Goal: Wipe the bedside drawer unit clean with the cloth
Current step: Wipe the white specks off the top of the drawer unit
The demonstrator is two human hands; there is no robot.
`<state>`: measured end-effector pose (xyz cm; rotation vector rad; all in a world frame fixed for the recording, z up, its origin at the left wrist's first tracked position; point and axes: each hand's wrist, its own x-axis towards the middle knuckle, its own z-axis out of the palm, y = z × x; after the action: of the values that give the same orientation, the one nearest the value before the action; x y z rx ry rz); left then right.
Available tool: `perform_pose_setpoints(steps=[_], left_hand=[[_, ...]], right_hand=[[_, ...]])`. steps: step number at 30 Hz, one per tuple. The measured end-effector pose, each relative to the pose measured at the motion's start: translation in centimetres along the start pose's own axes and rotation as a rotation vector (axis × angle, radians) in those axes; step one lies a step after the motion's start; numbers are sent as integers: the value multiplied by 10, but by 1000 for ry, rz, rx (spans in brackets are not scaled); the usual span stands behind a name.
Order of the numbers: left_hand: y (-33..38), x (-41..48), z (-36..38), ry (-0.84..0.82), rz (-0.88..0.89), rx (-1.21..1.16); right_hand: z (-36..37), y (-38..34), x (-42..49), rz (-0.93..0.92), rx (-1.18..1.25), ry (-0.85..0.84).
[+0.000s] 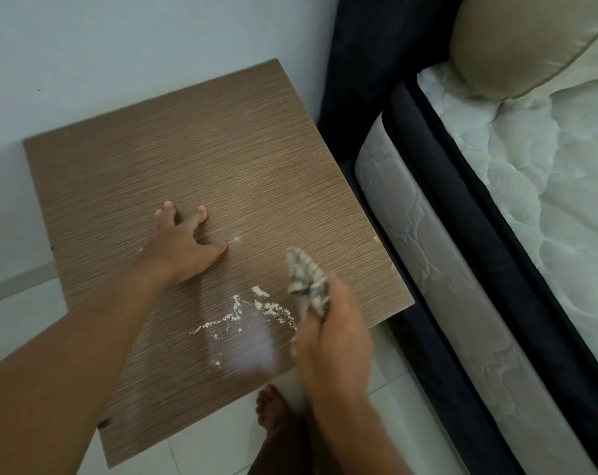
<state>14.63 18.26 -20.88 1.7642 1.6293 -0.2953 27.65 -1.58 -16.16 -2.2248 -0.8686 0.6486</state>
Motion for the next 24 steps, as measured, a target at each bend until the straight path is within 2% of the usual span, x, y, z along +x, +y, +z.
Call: perform_pose_setpoints(steps=[2, 4, 9, 18, 24], left_hand=[[-1, 1, 0, -2, -7, -1], [-1, 1, 1, -6, -12, -4], [-1, 3, 2, -4, -12, 8], [-2, 5, 4, 6, -18, 26], [-1, 4, 3, 2, -28, 17]], right_hand=[[-21, 4, 33, -33, 31, 125], [-38, 13, 72, -76, -49, 156], [-37, 47, 132, -144, -386, -139], [-43, 80, 85, -41, -444, -120], [-31, 70, 50, -68, -454, -183]])
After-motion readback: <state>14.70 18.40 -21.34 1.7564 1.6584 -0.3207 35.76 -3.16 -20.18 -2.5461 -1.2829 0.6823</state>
